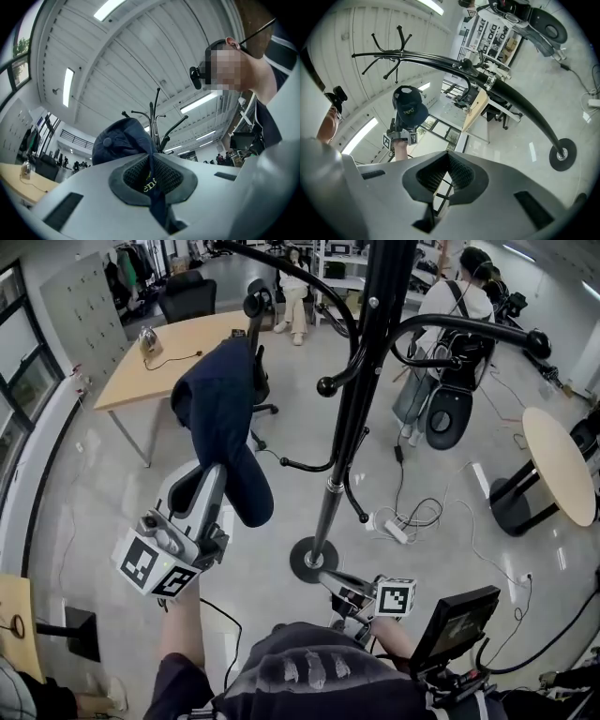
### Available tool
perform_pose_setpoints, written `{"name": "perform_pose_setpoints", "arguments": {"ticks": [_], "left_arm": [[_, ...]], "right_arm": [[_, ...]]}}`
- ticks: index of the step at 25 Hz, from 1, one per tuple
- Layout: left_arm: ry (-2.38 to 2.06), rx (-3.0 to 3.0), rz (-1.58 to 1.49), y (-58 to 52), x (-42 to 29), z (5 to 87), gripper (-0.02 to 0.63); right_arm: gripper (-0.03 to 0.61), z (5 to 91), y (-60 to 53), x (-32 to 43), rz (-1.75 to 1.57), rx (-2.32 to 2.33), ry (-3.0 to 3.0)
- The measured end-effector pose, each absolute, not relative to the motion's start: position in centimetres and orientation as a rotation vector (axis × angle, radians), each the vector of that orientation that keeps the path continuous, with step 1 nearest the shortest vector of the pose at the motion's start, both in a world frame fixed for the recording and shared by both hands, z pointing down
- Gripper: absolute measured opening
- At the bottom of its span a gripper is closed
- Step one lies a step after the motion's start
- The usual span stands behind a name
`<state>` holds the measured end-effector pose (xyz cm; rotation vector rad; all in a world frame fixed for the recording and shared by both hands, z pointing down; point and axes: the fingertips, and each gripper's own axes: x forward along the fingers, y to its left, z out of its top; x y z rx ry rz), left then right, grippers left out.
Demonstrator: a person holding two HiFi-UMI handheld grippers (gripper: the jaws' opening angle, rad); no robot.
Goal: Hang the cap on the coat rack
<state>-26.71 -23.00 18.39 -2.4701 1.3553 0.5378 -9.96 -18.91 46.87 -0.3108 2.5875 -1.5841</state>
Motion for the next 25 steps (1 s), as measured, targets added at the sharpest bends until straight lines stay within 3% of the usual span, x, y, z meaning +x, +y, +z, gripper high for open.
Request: {"name": "perform_pose_setpoints", "arguments": {"ticks": [13, 25], "left_arm": [[1.368, -2.180, 0.539, -24.9, -31.4, 8.3, 0.025], [1.269, -2.208, 0.502, -28.3, -30.4, 6.3, 0.025]], "right_arm": [[0.005, 46.5, -19.8, -10.6, -1.583, -0.268, 2.642], [0.005, 46.1, -20.3, -10.5, -1.533, -0.275, 2.686]]}}
